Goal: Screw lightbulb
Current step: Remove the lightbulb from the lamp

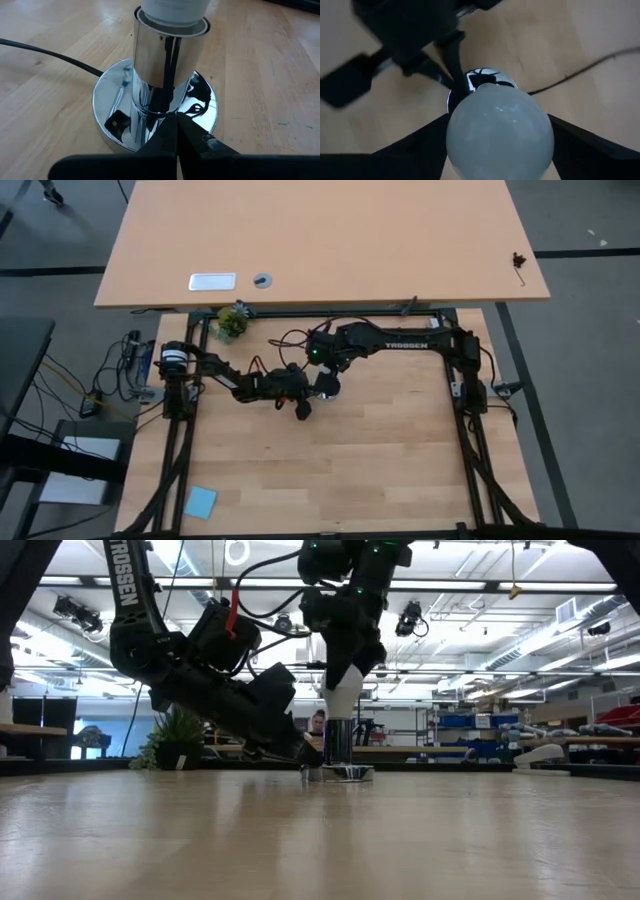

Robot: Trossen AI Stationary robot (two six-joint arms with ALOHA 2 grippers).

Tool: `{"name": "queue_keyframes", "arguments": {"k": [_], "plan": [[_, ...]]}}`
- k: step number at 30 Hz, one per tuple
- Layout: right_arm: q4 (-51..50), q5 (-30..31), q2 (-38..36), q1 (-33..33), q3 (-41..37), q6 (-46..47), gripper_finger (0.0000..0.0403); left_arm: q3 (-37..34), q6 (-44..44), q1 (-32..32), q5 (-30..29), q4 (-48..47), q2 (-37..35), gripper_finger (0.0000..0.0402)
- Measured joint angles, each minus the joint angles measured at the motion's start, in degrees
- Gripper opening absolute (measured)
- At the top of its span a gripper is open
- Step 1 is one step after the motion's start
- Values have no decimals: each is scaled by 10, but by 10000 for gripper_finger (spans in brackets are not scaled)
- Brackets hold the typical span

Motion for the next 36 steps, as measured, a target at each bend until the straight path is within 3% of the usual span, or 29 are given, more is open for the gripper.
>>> {"name": "queue_keyframes", "arguments": {"k": [5, 9, 12, 16, 22, 31, 36], "plan": [[-6, -25, 0, -5, 1, -195, 272, 0, 0, 0, 0, 0, 0, 3], [-7, -32, 0, -5, 1, -391, 274, 0, 1, 0, 0, 0, 0, 3], [-7, -34, 0, -5, 1, -459, 287, 0, 1, 0, 0, 0, 0, 3], [-13, -25, 0, 3, 4, -447, 301, 0, 1, 0, 0, 0, 0, 3], [-60, 3, -3, 24, 38, -353, 321, 0, 1, 0, 0, 0, 0, 3], [-68, 13, -4, 36, 103, -246, 324, 0, 1, 0, 0, 0, 0, 3], [-131, 24, -4, 32, 103, -185, 327, 0, 1, 0, 0, 0, 0, 3]]}}
